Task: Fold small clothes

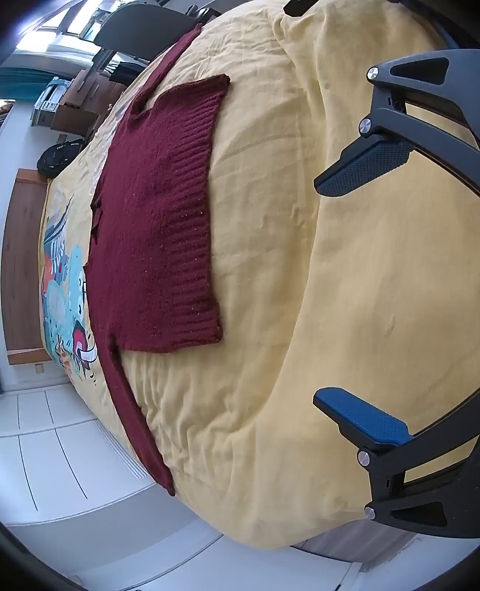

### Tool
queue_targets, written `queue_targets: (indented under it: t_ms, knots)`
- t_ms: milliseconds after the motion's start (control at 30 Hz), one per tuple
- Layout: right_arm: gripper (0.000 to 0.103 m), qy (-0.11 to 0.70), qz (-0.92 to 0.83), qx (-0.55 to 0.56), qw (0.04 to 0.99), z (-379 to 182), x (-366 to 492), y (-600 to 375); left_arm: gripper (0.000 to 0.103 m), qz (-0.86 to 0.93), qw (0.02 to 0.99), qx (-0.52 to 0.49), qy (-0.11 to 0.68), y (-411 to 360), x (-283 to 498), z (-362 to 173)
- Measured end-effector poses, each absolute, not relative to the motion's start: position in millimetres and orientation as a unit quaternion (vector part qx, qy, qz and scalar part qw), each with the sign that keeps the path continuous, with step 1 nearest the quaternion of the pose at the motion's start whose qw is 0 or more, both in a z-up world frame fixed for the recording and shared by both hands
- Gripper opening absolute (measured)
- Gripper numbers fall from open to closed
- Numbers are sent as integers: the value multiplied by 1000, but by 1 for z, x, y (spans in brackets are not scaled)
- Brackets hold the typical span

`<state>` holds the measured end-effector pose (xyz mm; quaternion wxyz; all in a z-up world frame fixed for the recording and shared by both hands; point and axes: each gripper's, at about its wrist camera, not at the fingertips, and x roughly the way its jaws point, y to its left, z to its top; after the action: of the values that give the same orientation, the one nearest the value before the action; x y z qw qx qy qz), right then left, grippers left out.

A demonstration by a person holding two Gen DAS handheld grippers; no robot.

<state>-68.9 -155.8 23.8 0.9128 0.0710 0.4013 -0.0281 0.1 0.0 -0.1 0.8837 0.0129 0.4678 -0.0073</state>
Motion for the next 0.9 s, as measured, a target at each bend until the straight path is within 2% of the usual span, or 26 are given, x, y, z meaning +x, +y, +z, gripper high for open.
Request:
queue_targets:
  t_ms: [900]
  knots:
    - [103, 403, -31, 71, 912, 24, -69, -155, 102, -4, 881, 12, 473, -3, -1, -3]
